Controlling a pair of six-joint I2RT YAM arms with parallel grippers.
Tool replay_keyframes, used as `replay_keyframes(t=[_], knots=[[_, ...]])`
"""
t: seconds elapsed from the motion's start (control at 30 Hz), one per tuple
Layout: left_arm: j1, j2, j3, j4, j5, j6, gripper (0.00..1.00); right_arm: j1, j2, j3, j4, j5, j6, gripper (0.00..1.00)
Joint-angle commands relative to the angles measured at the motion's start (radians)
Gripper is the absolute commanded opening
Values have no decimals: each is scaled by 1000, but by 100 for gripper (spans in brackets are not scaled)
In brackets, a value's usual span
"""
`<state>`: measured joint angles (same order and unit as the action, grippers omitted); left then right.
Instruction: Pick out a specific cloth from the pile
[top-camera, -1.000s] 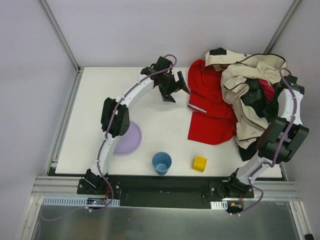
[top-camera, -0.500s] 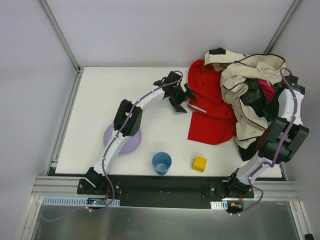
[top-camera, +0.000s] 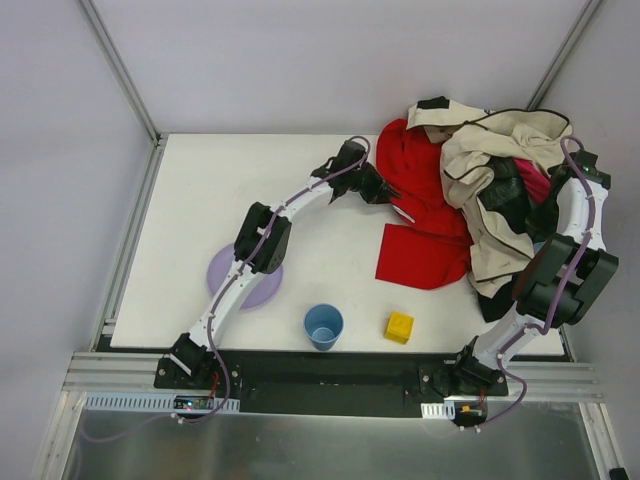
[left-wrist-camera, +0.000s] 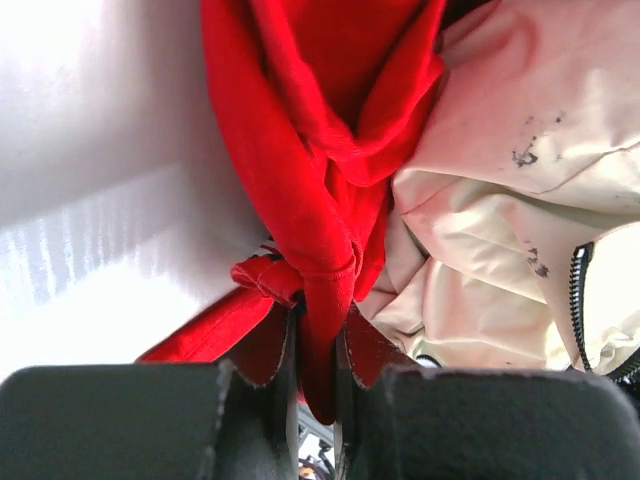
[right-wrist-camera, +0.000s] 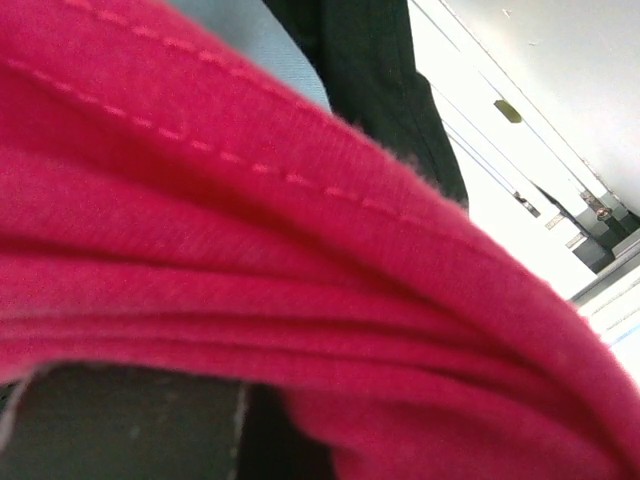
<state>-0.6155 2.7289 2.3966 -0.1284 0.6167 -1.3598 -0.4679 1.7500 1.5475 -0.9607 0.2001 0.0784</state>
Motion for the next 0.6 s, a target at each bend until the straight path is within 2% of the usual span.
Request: replay_keyframes(t=[0.0,0.23,0.57], knots=[[6,-106,-20,105,24,48,0,-20,-20,3,-36,-8,15,1],[56,-274,-140,111,68,177,0,-20,-12,60,-61,-31,21,1],[197,-633,-499,110,-28,298,0,-25,-30,49,-62,-25,18,1]])
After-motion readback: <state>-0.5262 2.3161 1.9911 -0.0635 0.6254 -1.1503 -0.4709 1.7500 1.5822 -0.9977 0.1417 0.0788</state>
